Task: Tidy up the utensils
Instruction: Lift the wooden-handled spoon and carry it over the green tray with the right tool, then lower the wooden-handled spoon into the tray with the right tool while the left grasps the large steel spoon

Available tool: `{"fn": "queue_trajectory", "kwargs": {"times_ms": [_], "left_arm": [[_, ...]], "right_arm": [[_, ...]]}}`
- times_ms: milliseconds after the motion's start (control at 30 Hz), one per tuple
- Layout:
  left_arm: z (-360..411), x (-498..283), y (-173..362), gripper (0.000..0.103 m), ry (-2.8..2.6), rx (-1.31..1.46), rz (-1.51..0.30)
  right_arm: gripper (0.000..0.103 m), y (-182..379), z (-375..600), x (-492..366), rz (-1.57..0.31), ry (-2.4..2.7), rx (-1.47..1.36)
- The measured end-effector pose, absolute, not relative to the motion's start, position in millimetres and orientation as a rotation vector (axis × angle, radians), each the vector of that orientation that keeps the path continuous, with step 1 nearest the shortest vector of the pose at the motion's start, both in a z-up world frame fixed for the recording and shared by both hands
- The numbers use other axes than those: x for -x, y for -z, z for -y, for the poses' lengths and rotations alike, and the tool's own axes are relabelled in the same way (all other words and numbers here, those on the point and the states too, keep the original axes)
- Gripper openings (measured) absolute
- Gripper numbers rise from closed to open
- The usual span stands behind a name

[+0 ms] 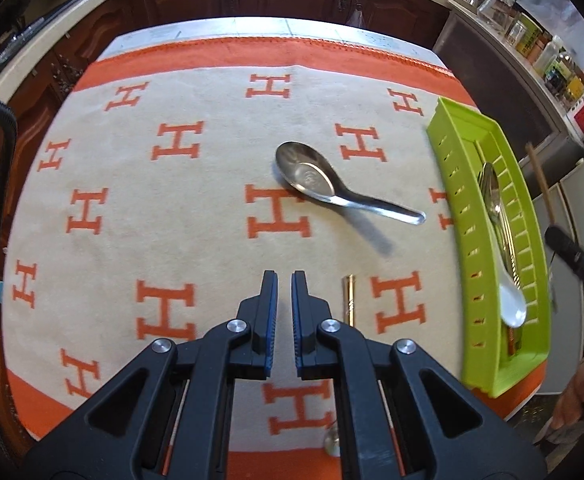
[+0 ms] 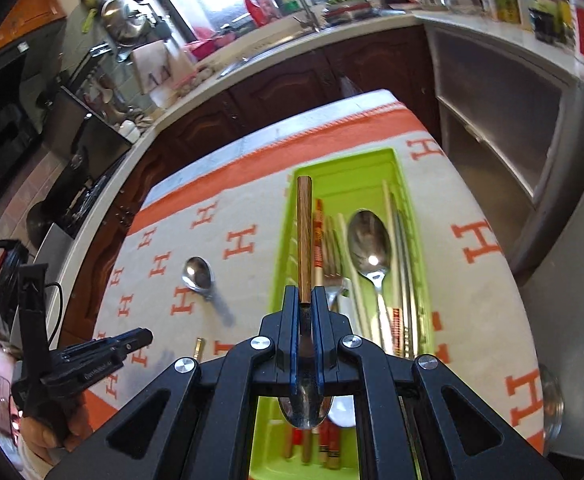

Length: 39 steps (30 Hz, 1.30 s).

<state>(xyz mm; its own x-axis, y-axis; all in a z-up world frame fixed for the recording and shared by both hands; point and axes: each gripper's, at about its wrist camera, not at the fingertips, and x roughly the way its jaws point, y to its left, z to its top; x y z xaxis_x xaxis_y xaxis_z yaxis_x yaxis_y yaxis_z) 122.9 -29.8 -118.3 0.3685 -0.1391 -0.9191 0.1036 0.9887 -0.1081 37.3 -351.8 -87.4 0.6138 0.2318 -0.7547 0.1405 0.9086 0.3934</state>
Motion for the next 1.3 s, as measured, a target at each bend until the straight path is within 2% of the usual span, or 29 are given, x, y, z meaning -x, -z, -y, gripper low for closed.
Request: {"fn": "queue_trajectory", "kwargs": {"times_ms": [367, 667, 733, 800, 867, 1233, 1267, 1300], "left_arm": [[44, -167, 138, 0.005, 0.231, 0.256, -1.307], [40, -199, 148, 0.006, 0.154, 0.368, -1.312], [35, -205, 150, 0.013, 0.122, 0.38, -1.306], [30, -210, 154, 0.042, 0.08, 0.4, -1.299], [25, -213, 156, 0.047, 0.039, 0.414, -1.278], [48, -215, 166, 0.047, -0.015, 0.303, -1.185], [51, -213, 166, 0.039, -0.02, 0.288, -1.172], [55, -213, 167, 0.025, -0.029, 0.266, -1.154]], "right_arm": [[0.007, 138, 374, -51, -1.019, -0.012, -0.471], [0.009, 138, 359, -55, -0.98, -0.023, -0.429], [0.009, 135, 358, -52, -0.975, -0.029, -0.425], [0.009, 133, 358, -50, -0.969, -0.033, -0.419], [0.009, 132, 357, -48, -0.961, -0.036, -0.41], [0.009, 131, 360, -43, -0.944, -0.061, -0.403], [0.009, 132, 360, -43, -0.945, -0.06, -0.402], [0.009, 133, 360, -42, -0.947, -0.059, -0.401]]}}
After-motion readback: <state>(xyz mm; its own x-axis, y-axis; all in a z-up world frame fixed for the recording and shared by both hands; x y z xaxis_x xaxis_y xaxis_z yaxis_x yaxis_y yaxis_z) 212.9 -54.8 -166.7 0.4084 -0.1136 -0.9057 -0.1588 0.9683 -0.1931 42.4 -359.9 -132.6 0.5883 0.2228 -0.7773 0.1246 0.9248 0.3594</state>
